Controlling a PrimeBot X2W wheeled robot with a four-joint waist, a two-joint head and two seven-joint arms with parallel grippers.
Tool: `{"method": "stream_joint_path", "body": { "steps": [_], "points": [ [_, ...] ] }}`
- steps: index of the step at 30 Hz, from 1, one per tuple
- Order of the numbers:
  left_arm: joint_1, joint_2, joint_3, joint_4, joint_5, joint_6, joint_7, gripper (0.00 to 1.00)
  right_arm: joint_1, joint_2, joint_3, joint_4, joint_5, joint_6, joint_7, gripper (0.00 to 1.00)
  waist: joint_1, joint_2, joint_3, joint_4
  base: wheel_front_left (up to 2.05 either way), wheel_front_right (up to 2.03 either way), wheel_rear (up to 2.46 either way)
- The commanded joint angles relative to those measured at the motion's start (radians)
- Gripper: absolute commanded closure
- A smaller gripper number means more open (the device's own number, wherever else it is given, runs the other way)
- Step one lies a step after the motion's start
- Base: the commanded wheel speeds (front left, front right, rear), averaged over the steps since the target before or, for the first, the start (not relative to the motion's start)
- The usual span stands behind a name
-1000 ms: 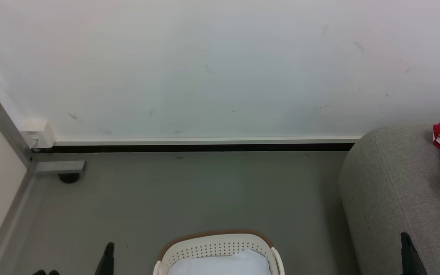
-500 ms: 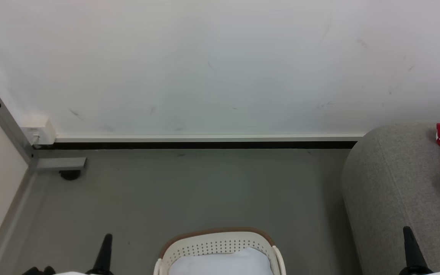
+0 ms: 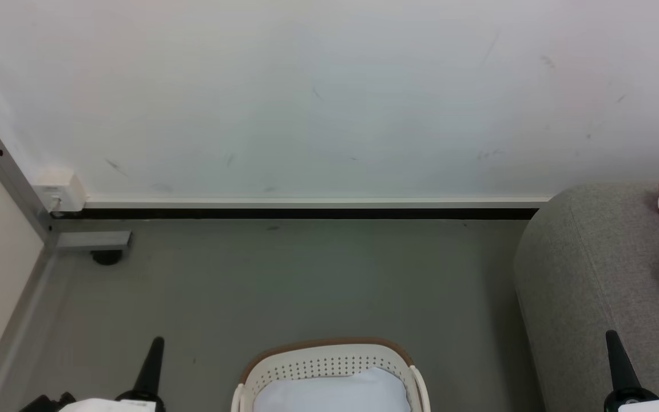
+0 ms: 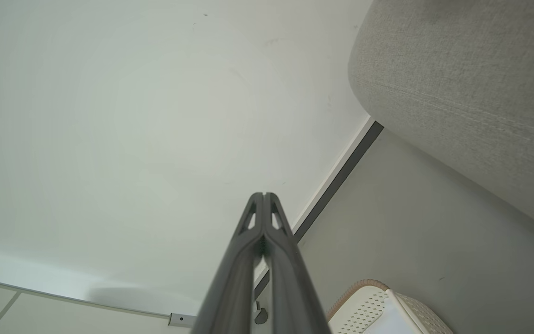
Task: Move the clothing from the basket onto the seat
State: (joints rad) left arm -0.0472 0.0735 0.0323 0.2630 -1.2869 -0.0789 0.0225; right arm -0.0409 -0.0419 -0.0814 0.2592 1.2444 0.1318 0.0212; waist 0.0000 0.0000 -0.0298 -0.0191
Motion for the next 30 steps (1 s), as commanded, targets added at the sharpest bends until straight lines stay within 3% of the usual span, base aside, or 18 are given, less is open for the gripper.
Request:
{"method": "stream_joint_path", "body": {
  "steps": [1,30],
  "points": [
    [-0.021,-0.001,0.012,-0.008,-0.035,-0.009,0.008,1.00,-0.026,-0.010,-0.007,-0.011,0.033,-0.001,0.009,1.00,0.0000,0.0000,0.002,0.001,0.00,0.00,0.00],
    [-0.055,-0.016,0.063,-0.015,-0.234,-0.040,0.067,1.00,-0.062,-0.012,-0.026,-0.015,0.263,-0.002,0.069,1.00,0.0000,0.0000,0.021,0.013,0.00,0.00,0.00]
  ]
}}
